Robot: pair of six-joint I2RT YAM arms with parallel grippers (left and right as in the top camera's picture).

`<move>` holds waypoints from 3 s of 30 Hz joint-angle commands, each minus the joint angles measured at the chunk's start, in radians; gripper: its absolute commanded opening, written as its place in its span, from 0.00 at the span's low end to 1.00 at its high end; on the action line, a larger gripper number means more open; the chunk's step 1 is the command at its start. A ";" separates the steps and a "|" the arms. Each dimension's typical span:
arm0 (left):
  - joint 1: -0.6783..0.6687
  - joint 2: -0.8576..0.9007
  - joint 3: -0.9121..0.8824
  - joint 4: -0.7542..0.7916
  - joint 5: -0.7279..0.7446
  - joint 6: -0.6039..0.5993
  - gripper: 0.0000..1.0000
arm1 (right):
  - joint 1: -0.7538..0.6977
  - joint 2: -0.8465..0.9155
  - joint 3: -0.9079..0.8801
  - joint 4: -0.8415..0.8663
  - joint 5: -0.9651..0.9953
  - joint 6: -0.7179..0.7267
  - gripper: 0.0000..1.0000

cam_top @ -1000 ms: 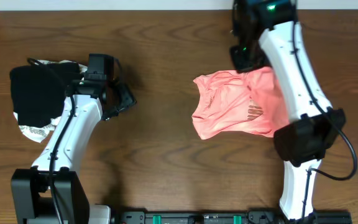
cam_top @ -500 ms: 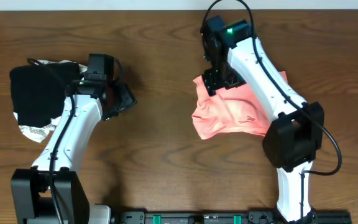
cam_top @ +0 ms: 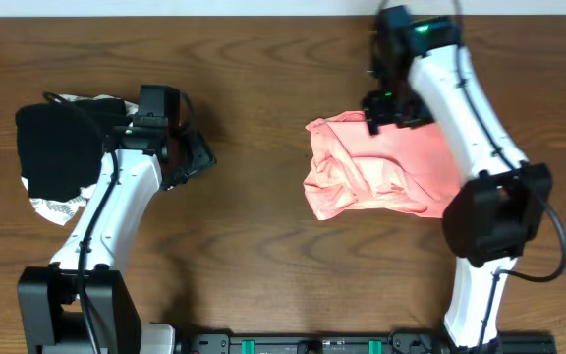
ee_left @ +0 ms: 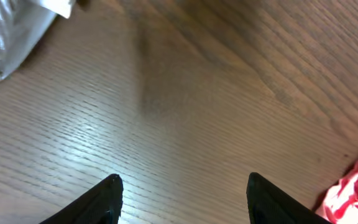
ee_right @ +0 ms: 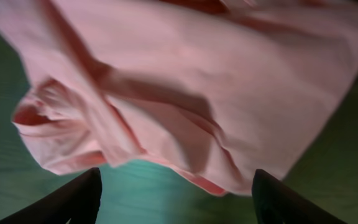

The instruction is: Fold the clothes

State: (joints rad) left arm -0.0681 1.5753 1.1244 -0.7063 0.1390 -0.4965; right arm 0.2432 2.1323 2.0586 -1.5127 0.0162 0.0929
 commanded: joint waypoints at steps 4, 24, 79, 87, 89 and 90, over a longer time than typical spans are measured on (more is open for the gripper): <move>-0.042 -0.011 0.019 0.009 0.227 0.080 0.64 | -0.056 -0.027 0.008 0.019 0.013 -0.002 0.87; -0.571 0.154 -0.004 0.475 0.140 -0.278 0.66 | -0.212 -0.009 -0.076 0.060 -0.047 0.112 0.65; -0.650 0.422 -0.003 0.740 0.213 -0.375 0.28 | -0.237 -0.008 -0.208 0.122 -0.046 0.111 0.53; -0.647 0.419 -0.003 0.736 0.217 -0.357 0.06 | -0.237 -0.008 -0.208 0.124 -0.046 0.111 0.53; -0.641 0.410 -0.003 0.708 0.220 -0.350 0.06 | -0.237 -0.008 -0.208 0.123 -0.045 0.111 0.52; -0.637 0.407 -0.003 0.691 0.220 -0.344 0.06 | -0.237 -0.008 -0.208 0.123 -0.042 0.111 0.52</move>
State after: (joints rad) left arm -0.7162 1.9862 1.1225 0.0181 0.3458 -0.8673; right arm 0.0151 2.1326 1.8553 -1.3899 -0.0330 0.1947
